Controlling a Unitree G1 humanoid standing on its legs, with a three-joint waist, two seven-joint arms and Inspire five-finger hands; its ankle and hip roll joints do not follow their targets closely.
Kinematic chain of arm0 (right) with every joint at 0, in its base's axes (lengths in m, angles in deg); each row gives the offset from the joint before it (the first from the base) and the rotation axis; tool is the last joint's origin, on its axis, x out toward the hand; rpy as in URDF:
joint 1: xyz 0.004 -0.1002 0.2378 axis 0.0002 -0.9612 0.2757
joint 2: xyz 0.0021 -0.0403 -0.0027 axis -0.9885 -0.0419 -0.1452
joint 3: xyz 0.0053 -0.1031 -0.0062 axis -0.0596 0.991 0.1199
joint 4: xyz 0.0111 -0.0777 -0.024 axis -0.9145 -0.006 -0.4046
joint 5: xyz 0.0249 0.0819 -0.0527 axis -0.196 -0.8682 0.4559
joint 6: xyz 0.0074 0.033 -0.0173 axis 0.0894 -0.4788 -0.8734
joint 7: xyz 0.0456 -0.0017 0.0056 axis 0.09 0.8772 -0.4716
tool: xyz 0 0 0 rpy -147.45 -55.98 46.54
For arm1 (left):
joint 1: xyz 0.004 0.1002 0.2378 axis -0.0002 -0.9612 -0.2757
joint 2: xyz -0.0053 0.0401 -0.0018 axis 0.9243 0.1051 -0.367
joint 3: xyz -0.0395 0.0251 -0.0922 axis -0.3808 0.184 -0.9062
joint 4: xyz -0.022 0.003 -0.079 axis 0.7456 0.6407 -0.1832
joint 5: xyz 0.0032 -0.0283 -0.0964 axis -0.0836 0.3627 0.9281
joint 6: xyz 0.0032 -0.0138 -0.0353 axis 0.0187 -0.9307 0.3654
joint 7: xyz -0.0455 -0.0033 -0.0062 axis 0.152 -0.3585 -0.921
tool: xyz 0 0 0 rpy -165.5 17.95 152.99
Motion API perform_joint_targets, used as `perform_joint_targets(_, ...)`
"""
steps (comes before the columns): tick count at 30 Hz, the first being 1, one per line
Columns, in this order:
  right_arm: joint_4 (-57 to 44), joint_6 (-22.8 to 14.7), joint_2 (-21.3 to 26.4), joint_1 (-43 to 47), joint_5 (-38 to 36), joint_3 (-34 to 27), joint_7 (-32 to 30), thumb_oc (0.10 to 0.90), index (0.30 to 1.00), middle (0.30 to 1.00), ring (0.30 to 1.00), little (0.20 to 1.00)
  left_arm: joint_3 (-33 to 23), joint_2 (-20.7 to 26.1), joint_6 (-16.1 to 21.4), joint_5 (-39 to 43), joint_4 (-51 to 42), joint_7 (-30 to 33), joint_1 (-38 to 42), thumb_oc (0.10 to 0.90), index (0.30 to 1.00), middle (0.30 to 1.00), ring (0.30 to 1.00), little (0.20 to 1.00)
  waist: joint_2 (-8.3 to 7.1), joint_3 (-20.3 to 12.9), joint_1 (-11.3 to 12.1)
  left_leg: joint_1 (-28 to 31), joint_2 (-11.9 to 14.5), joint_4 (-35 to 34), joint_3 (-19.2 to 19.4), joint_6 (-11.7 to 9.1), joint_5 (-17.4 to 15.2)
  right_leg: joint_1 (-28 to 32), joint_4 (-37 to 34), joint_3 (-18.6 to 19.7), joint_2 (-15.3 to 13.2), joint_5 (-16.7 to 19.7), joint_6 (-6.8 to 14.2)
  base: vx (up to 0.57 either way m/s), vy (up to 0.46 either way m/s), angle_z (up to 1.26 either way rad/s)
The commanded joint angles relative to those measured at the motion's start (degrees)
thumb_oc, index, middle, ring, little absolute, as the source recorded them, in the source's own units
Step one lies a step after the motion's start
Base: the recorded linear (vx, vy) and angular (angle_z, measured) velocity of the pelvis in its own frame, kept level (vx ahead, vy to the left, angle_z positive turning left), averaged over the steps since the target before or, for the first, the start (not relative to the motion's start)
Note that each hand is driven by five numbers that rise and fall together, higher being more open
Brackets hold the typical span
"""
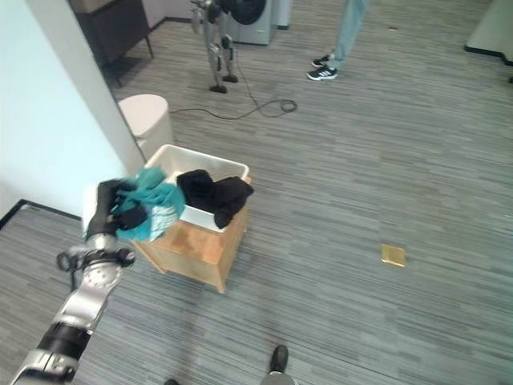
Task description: Pick up bed clothes into laundry basket.
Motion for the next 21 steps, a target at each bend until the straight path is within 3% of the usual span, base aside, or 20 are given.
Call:
perform_joint_targets(1, 1.8, 0.29, 2.61, 3.16, 2.36, 1.32, -0.62, 0.8, 0.9, 0.9, 0.9, 0.9, -1.75, 3.86, 4.61, -3.35, -6.02, 3.46, 6.63, 0.4, 0.3, 0.3, 0.3, 0.3, -1.43, 2.04, 2.17, -3.42, 0.09, 7.12, -1.84, 0.95, -4.8, 6.97, -3.96, -0.26, 0.15, -7.88, 3.83, 0.06, -0.014, -0.27)
perform_joint_targets(2, 1.78, 0.23, 2.42, 2.83, 2.77, 1.63, -0.42, 0.8, 0.9, 0.9, 0.9, 0.9, -1.07, 3.6, 4.69, -4.02, -5.9, 3.35, 7.1, 0.4, 0.3, 0.3, 0.3, 0.3, -1.56, 2.04, 2.32, -4.52, -1.86, 6.85, -2.89, 1.65, -6.4, 7.23, -3.96, 0.81, 0.24, -8.22, 3.9, 0.16, -0.008, -0.33)
perform_joint_targets(3, 1.86, -0.01, 2.52, 2.43, 3.37, 2.37, -0.1, 0.8, 0.9, 0.9, 0.9, 0.9, 0.34, 3.6, 3.76, -6.25, -4.04, 3.71, 8.74, 0.4, 0.3, 0.3, 0.3, 0.3, -1.81, 1.69, 2.07, -5.28, -5.71, 3.18, -2.98, 3.39, -11.13, 7.63, -3.96, 2.74, 0.31, -8.44, 4.45, 0.14, 0.008, -0.39)
perform_joint_targets(4, 1.86, -0.01, 2.51, 2.43, 3.38, 2.33, -0.1, 0.8, 0.9, 0.9, 0.9, 0.9, 0.41, 3.55, 3.81, -6.29, -3.88, 3.79, 8.86, 0.4, 0.3, 0.3, 0.3, 0.3, -1.92, 1.75, 2.21, -5.04, -5.9, 3.0, -2.76, 3.53, -11.19, 7.69, -3.96, 2.86, 0.11, -8.44, 4.57, 0.24, 0.065, -0.37)
perform_joint_targets(5, 1.45, -0.12, 3.24, 2.81, 3.39, 2.45, -0.3, 0.8, 0.9, 0.9, 0.9, 0.9, 1.26, 4.23, 2.67, -7.7, -2.15, 3.76, 10.58, 0.4, 0.3, 0.3, 0.3, 0.3, -1.51, 1.32, 2.0, -4.17, -8.84, -2.48, -2.55, 4.11, -12.18, 7.89, -3.96, 4.17, 0.59, -8.21, 5.35, 0.18, 0.088, -0.53)
perform_joint_targets(7, 0.65, -0.28, 3.93, 3.2, 3.03, 2.48, -0.29, 0.8, 0.9, 0.9, 0.9, 0.9, 2.04, 4.87, 1.75, -8.73, 0.57, 4.31, 13.15, 0.4, 0.3, 0.3, 0.3, 0.3, -1.08, 1.05, 1.84, -3.98, -10.7, -7.38, -2.69, 4.02, -10.74, 8.31, -3.96, 5.36, 1.09, -8.31, 5.83, 0.19, 0.076, -0.6)
perform_joint_targets(10, -0.15, -0.75, 4.74, 3.81, 1.64, 2.31, -0.18, 0.8, 0.9, 0.9, 0.9, 0.9, 3.8, 6.72, -0.13, -10.44, 5.47, 5.71, 18.67, 0.4, 0.3, 0.3, 0.3, 0.3, -0.57, 1.04, 1.45, -5.77, -10.33, -10.31, -3.0, 3.4, -7.72, 9.07, -3.96, 6.7, 1.66, -8.67, 6.3, 0.17, 0.053, -0.41)
perform_joint_targets(13, -0.12, -0.56, 4.74, 4.04, 1.37, 2.35, 0.03, 0.8, 0.9, 0.9, 0.9, 0.9, 4.13, 7.5, -0.85, -11.25, 6.76, 5.55, 20.39, 0.4, 0.3, 0.3, 0.3, 0.3, -0.34, 1.13, 1.4, -5.35, -9.91, -11.27, -2.81, 3.48, -7.34, 9.44, -3.96, 6.96, 1.81, -8.73, 6.38, 0.11, 0.037, -0.27)
perform_joint_targets(15, 0.37, -1.05, 4.24, 3.6, -0.32, 2.26, 0.55, 0.8, 0.9, 0.9, 0.9, 0.9, 6.17, 12.4, -3.59, -15.63, 12.07, 5.07, 26.36, 0.4, 0.3, 0.3, 0.3, 0.3, 0.49, -0.25, -0.08, -0.41, -9.97, -16.47, -1.88, 3.77, -6.84, 11.39, -3.96, 6.88, 1.83, -9.2, 7.0, 0.29, 0.122, -0.26)
perform_joint_targets(17, 0.26, -1.2, 3.9, 3.49, -1.18, 2.05, 0.54, 0.8, 0.9, 0.9, 0.9, 0.9, 6.77, 16.31, -4.5, -16.61, 13.3, 4.85, 29.21, 0.4, 0.3, 0.3, 0.3, 0.3, 0.35, -0.8, -0.37, 1.04, -10.2, -17.83, -1.4, 4.05, -6.62, 11.91, -3.78, 7.13, 1.68, -9.32, 6.95, 0.22, 0.078, -0.13)
perform_joint_targets(18, 0.23, -1.38, 3.72, 3.56, -2.26, 1.97, 0.73, 0.8, 0.9, 0.9, 0.9, 0.9, 6.63, 20.73, -5.02, -16.67, 14.84, 4.66, 31.89, 0.4, 0.3, 0.3, 0.3, 0.3, 0.1, -1.06, -0.49, 1.82, -10.47, -18.14, -1.09, 4.4, -6.95, 12.19, -3.49, 7.08, 1.57, -9.47, 7.0, 0.12, 0.034, -0.13)
perform_joint_targets(21, -0.16, -1.54, 3.55, 3.89, -3.02, 1.85, 1.02, 0.8, 0.9, 0.9, 0.9, 0.9, 5.86, 25.12, -5.48, -16.57, 15.69, 4.96, 33.27, 0.4, 0.3, 0.3, 0.3, 0.3, -0.03, -1.19, -0.32, 1.84, -10.7, -18.42, -0.65, 4.84, -7.01, 11.77, -3.29, 7.14, 1.44, -9.09, 7.08, 0.07, 0.046, -0.02)
